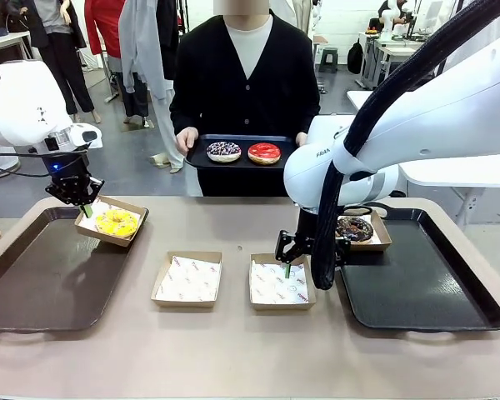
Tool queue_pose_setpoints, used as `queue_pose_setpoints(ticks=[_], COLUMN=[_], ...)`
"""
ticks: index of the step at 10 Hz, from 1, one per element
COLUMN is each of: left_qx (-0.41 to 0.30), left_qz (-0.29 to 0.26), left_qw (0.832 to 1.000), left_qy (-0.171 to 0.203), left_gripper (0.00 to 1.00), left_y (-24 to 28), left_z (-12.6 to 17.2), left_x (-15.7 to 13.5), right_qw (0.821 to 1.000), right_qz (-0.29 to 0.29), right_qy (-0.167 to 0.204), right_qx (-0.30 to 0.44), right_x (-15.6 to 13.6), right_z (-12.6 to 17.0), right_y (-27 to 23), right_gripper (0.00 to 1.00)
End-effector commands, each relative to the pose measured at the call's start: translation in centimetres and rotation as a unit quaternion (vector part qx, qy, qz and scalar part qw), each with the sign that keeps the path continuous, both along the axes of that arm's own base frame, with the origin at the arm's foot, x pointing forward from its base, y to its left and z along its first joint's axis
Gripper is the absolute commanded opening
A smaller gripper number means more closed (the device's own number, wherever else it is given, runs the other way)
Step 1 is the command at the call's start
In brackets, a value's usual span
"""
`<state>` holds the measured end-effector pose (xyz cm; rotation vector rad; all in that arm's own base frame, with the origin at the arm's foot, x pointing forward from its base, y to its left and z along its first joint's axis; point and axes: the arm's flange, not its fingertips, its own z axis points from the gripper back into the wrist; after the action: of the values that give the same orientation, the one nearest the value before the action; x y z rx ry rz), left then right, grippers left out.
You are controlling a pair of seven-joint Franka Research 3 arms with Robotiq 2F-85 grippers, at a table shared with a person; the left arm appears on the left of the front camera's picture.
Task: Individually package the donuts and arrange them on the tray.
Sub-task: Place the picked Paper togo box on the Handle tray while simultaneously picking up another Paper togo box from the table with the other hand.
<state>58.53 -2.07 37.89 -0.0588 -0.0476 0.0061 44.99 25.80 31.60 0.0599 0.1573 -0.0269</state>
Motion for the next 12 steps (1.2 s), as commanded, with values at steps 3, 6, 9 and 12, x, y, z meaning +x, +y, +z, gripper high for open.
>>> queue_pose_setpoints(ticks=[3, 6, 9, 12], left_qx=[0.019, 0.022, 0.026, 0.027], left_qz=[0.008, 0.009, 0.008, -0.001], left_qw=[1.0, 1.0, 1.0, 1.0], left_qy=[0.01, 0.011, 0.009, 0.007], left_gripper=[0.01, 0.01, 0.5, 0.52], left_y=[-0.48, -0.54, -0.68, -0.74], left_z=[0.15, 0.09, -0.11, -0.2], left_x=[0.77, 0.95, 1.15, 1.16], right_qw=[1.0, 1.0, 1.0, 1.0], right_qz=[0.008, 0.011, 0.014, 0.012], right_qy=[0.006, 0.005, 0.006, 0.007], right_qx=[0.001, 0.0, -0.001, 0.001], right_x=[0.65, 0.67, 0.6, 0.55], right_z=[-0.16, -0.35, -0.4, -0.5], right_y=[0.23, 0.09, 0.14, 0.14], right_gripper=[1.0, 0.67, 0.0, 0.02])
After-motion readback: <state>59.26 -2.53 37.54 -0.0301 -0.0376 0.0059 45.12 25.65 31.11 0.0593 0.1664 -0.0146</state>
